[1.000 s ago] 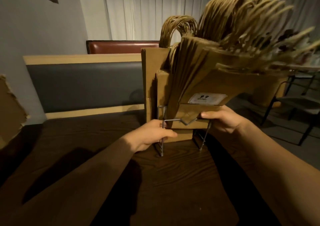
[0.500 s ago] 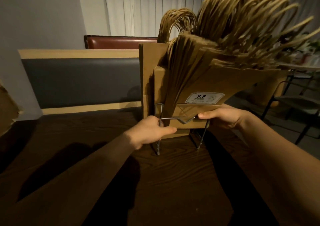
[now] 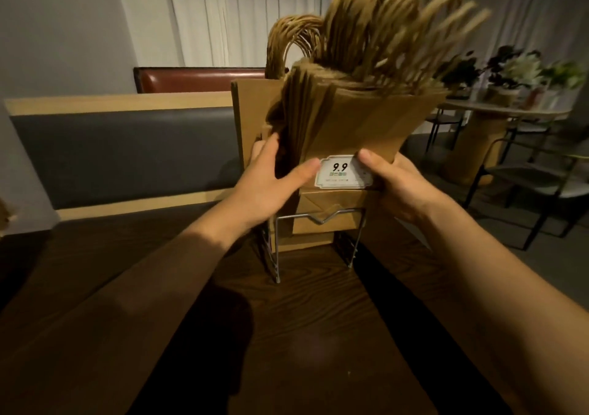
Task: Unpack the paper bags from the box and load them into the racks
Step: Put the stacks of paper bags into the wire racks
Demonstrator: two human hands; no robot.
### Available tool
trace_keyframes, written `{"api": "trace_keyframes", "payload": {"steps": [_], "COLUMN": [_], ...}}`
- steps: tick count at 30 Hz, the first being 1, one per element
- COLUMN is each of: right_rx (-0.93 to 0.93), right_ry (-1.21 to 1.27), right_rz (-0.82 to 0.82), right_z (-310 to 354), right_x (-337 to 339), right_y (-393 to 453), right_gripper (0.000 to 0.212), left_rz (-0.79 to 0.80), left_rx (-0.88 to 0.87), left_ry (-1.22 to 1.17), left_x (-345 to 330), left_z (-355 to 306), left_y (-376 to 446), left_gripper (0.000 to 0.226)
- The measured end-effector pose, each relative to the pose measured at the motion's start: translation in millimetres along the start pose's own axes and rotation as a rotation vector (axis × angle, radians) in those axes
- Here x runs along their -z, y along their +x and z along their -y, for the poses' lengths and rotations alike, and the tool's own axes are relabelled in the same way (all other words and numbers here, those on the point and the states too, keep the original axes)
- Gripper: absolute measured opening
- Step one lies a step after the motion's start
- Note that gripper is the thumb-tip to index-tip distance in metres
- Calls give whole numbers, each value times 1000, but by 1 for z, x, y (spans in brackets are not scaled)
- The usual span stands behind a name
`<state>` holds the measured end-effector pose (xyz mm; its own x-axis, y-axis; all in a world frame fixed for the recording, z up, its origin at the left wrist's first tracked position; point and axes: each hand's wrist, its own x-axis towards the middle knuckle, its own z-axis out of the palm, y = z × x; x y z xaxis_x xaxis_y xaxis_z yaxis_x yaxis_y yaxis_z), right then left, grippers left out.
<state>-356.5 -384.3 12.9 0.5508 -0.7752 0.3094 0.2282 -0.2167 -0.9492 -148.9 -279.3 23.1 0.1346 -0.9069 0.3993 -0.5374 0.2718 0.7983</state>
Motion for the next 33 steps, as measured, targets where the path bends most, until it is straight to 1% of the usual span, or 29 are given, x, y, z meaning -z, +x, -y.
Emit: {"api": "trace_keyframes", "payload": {"steps": [1, 2, 3, 4, 5, 8, 10, 12, 13, 14, 15, 16, 17, 18, 19, 20, 22, 24, 27, 31, 33], "right_rx": [17, 29, 41, 49, 61, 142, 198, 261, 270, 269, 264, 256, 249, 236, 223, 214, 227, 230, 219, 230, 240], "right_ry": [-32, -54, -71, -95, -130, -298, -382, -396, -380, -370, -373, -380, -381, -379, -377, -374, -380, -377, -378, -354, -351], "right_rz": [-15, -37, -44, -53, -72, -124, -182, -246, -271, -278, -269, -252, -238, -241, -255, -271, -287, -308, -313, -309, -316], "right_z": [-1, -2, -3, -4, -5, -8, -9, -12, -14, -16, -18, -17, -16, -17, -16, -17, -18, -19, -20, -24, -24], "right_x": [-4, -9, -13, -17, -20, -22, -26, -29, -29, -30, -29, -30, -31, -31, -32, -32, -31, -30, -29, -29, -34], "right_y": [2, 3, 3, 2, 3, 4, 7, 9, 9, 10, 10, 10, 10, 10, 9, 9, 9, 10, 13, 15, 14], "right_gripper": [65, 49, 31, 23, 24, 41, 38, 36, 40, 49, 60, 67, 68, 65, 58, 50, 36, 29, 28, 27, 32], "left_rz": [-20, -52, -90, -117, -134, -156, -187, -194, -185, -175, -163, -162, -165, -168, -163, -149, -84, -1, 62, 22, 14], "left_rx": [33, 53, 65, 83, 95, 130, 136, 161, 169, 175, 171, 154, 126, 109, 98, 100, 82, 66, 114, 167, 157], "left_ry": [-53, -83, -77, -54, -46, -57, -71, -72, -67, -64, -48, -32, -27, -32, -31, -31, -15, 30, 39, -17, -30], "left_x": [-2, -5, -9, -12, -15, -17, -17, -18, -19, -18, -18, -18, -18, -18, -18, -15, -12, -13, -24, -33, -35], "left_z": [2, 5, 7, 11, 16, 29, 31, 29, 27, 27, 27, 27, 26, 27, 27, 29, 36, 51, 75, 80, 85], "left_y": [1, 3, 3, 4, 4, 5, 8, 9, 8, 7, 5, 4, 2, 2, 0, -1, -9, -27, -51, -51, -50], "left_gripper": [88, 74, 57, 49, 50, 65, 73, 79, 82, 84, 83, 76, 65, 55, 51, 53, 67, 78, 96, 100, 102]}}
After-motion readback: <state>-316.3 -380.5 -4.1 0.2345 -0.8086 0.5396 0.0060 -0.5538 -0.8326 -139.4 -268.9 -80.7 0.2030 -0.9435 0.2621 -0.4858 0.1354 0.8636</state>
